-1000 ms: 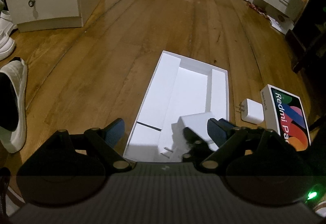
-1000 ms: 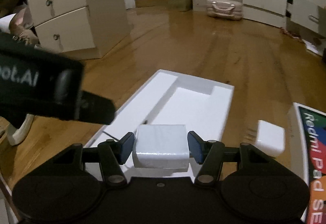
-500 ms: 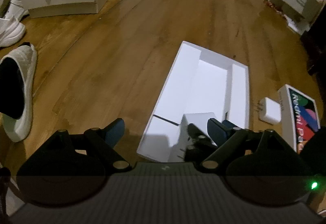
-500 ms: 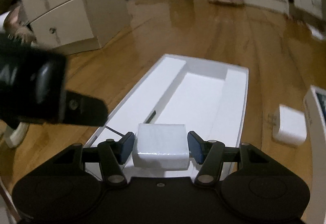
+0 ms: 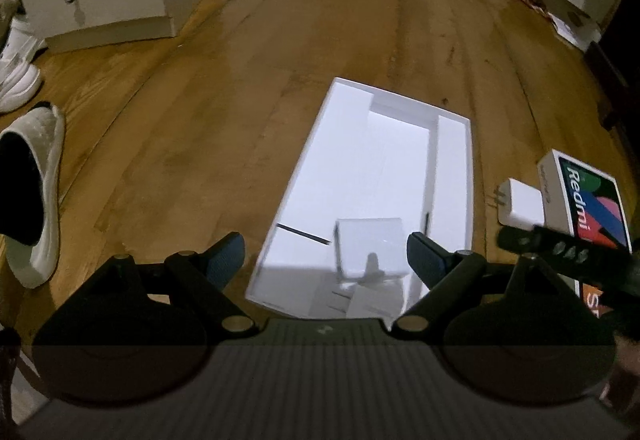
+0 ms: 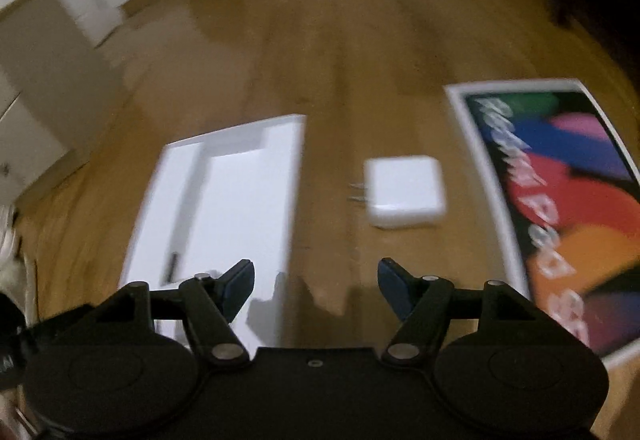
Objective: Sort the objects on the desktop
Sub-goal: 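Lower the square charger into the tray and open the right gripper, then move the left gripper toward the remaining white square charger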
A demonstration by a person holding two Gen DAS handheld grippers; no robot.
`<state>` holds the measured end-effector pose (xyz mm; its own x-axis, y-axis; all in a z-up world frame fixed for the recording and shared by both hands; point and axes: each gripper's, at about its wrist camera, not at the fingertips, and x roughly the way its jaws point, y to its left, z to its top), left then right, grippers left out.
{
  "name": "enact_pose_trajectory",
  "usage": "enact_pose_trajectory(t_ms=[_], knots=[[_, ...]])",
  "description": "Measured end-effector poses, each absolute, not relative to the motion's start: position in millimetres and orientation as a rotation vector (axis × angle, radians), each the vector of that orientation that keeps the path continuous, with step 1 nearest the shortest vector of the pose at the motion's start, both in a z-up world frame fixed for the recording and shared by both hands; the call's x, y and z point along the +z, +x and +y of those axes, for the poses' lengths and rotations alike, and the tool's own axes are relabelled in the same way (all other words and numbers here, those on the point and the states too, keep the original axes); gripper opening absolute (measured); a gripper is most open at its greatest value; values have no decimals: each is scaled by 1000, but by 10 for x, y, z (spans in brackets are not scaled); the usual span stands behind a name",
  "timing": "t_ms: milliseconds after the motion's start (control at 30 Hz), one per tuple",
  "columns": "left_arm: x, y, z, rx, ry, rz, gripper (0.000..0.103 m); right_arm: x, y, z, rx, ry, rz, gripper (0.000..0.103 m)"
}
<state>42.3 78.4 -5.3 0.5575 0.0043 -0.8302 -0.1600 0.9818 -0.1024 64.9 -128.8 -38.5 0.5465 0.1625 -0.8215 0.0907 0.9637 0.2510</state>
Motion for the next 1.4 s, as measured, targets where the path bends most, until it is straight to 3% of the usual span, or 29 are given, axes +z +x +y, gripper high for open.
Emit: enact_pose_trajectory(t_ms=[267, 367, 533, 1067, 1400], knots=[[-33, 472, 454, 68, -57, 976, 89, -521, 535, -1447, 9, 359, 1055, 74], [-157, 490, 244, 59, -33, 1004, 88, -469, 523, -1352, -23, 207, 1101, 77], [-171, 502, -55, 14, -4, 1007, 88, -232, 432, -1445, -72, -4, 1016, 80], [-258, 861, -1068, -262, 159, 954, 90, -199, 423, -2520, -188, 359, 976, 80], [-358, 1021, -1248, -310, 216, 905, 90, -366, 396, -2766, -246, 541, 961, 80]])
